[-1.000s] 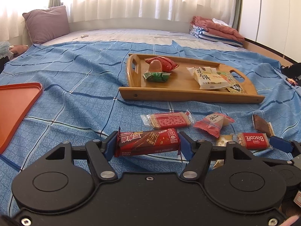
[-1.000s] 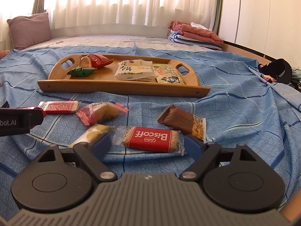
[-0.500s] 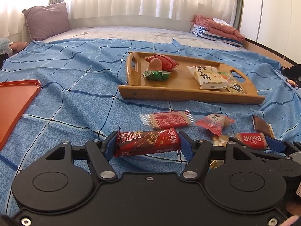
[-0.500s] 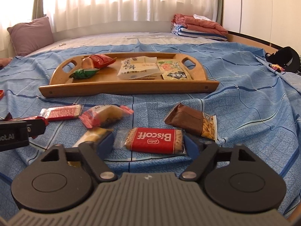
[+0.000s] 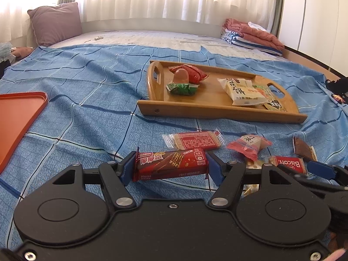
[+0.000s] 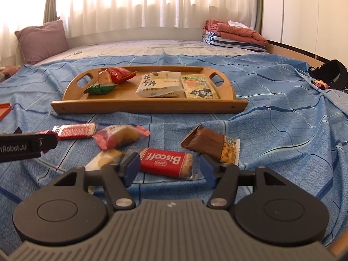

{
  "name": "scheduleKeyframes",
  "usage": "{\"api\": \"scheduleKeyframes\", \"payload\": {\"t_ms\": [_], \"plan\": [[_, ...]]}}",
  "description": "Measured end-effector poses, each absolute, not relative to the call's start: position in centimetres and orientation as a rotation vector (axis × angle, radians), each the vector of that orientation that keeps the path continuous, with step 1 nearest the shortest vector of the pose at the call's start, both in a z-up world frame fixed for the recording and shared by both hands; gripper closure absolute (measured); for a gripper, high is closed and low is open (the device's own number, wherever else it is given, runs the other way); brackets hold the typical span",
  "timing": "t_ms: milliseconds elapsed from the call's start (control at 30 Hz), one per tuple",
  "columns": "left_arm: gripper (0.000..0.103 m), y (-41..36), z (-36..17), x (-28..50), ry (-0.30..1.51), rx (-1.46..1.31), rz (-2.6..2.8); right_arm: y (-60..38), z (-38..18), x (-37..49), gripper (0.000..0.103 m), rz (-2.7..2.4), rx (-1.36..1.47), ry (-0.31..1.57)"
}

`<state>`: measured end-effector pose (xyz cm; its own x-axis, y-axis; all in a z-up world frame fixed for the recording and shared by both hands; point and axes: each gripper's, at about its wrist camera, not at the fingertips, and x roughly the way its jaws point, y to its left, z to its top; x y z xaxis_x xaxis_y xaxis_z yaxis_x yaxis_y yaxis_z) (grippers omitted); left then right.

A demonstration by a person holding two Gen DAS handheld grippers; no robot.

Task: Organize snacks
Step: 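Carry the chocolate packet with the left tool while the right tool carries the Biscoff packet to the tray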

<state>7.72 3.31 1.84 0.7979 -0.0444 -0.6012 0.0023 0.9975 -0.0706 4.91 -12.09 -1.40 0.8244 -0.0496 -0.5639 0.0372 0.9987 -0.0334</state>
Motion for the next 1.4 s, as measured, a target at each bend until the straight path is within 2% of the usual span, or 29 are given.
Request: {"api": "scheduleKeyframes", "payload": {"t_ms": [200,300,533,967,1400], "plan": [[0.038,3.1,1.7,7.7,0.652,-0.053,-0.03,-10.6,-2.2,5.8,0.013,-0.034,-0.096,0.61],[0.038,3.2,1.7,7.8,0.652,-0.056,-0.026,-10.6,-2.1,6.5,0.013,-0.012,-0.112,0.616],[0.038,3.3,1.8,7.9,0.65,-0.054,-0.026,-11.7,-1.9,6.4,0.035,0.053,-0.074,0.62],[0.038,3.0,2.4,8.1,0.632,-0.051,-0.036,-13.5,0.5,4.0,0.036,0.063,-0.016,0.551],[0.038,2.1,6.9,11.4,0.555,-0.053,-0.075,-15.2,4.0,7.5,0.036,0.053,0.017,0.505]]}}
